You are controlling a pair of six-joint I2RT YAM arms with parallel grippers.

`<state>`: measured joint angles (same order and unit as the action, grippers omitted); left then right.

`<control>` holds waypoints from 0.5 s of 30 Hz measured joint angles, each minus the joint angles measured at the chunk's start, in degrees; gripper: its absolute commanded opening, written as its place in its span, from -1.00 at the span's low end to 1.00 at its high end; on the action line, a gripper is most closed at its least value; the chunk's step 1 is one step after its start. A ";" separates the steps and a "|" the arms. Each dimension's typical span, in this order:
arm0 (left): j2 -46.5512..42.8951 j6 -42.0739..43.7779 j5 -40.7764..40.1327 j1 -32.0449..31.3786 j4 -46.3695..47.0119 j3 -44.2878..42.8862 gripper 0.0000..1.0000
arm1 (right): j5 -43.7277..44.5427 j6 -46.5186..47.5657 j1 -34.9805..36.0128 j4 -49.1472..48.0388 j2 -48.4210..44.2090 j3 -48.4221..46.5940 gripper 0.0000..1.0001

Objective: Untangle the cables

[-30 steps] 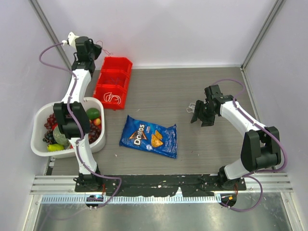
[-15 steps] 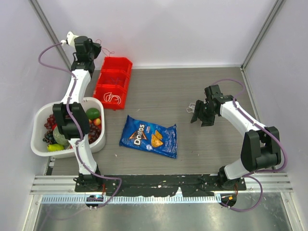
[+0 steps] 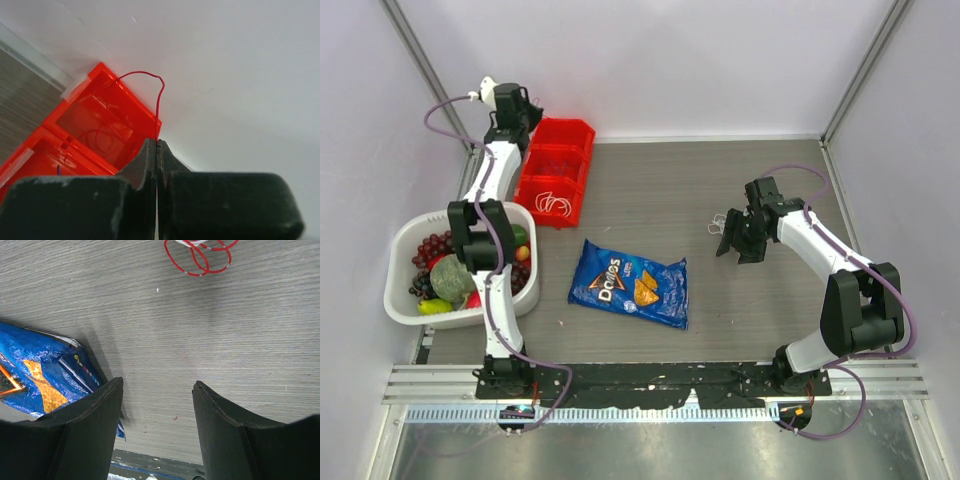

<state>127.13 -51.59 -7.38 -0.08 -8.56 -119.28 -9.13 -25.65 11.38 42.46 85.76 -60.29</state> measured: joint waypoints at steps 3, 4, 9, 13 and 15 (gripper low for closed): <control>1.22 1.09 -1.14 -1.36 -0.94 0.07 -1.00 | 0.00 -0.02 0.00 0.02 0.00 0.00 0.25; 1.64 1.33 -1.44 -1.86 -1.16 0.07 -1.00 | 0.00 -0.02 0.00 0.02 0.00 0.00 0.25; 6.38 2.69 -3.13 -3.85 -3.96 -3.65 -1.00 | 0.02 -0.04 0.00 0.02 0.00 0.00 0.25; 11.85 2.80 -4.39 -4.39 -5.95 -8.15 -1.00 | 0.02 -0.04 0.00 0.02 0.00 0.00 0.25; 14.14 2.78 -5.55 -4.28 -6.99 -9.27 -1.00 | 0.02 -0.04 0.00 0.02 0.00 0.00 0.25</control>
<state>141.27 -48.82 -12.93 -4.36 -15.55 -128.55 -9.10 -25.69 11.38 42.48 85.76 -60.29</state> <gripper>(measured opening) 0.009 0.628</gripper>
